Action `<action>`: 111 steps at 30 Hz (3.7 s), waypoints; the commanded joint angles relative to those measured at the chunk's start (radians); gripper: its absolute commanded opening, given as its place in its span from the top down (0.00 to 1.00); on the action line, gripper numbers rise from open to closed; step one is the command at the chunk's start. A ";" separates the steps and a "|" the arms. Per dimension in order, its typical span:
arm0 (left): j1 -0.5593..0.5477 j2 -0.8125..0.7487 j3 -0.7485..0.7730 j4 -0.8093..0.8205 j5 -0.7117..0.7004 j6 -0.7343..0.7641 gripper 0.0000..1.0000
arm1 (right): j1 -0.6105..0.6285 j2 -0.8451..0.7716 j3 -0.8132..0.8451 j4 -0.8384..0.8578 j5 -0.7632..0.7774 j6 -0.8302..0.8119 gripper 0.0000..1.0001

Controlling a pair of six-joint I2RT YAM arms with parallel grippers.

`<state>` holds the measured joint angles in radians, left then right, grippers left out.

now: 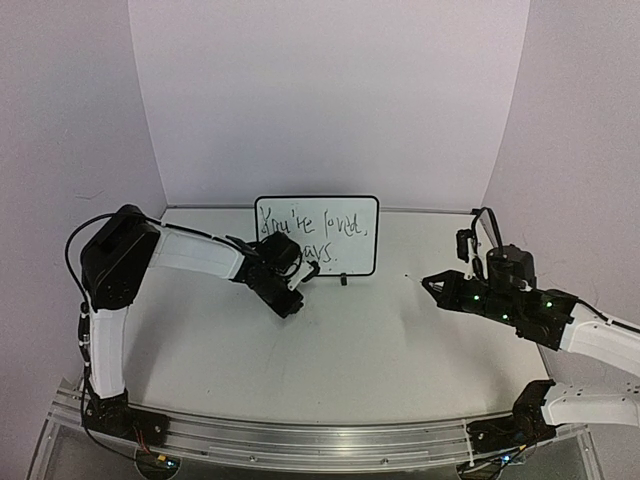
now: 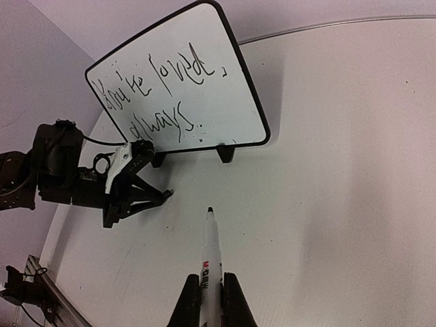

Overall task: Write a sentence on the whiteboard
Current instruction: Pick up the pen cap from the center of the board, then place the pen cap at the center of the board, then pick up the pen cap from the center of the board.

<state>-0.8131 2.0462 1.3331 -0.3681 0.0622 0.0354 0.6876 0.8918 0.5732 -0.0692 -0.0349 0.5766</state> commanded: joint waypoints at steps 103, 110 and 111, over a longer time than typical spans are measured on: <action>-0.047 -0.230 -0.242 -0.110 0.343 -0.161 0.35 | -0.001 0.016 -0.027 0.071 -0.013 0.023 1.00; -0.090 -0.229 -0.249 -0.138 0.348 -0.151 0.38 | -0.002 0.022 -0.025 0.071 -0.011 0.025 1.00; -0.096 -0.229 -0.250 -0.144 0.329 -0.152 0.38 | -0.001 0.022 -0.025 0.071 -0.011 0.024 1.00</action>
<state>-0.8757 1.8476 1.0935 -0.4808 0.3956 -0.1316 0.6876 0.9063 0.5381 -0.0082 -0.0647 0.5995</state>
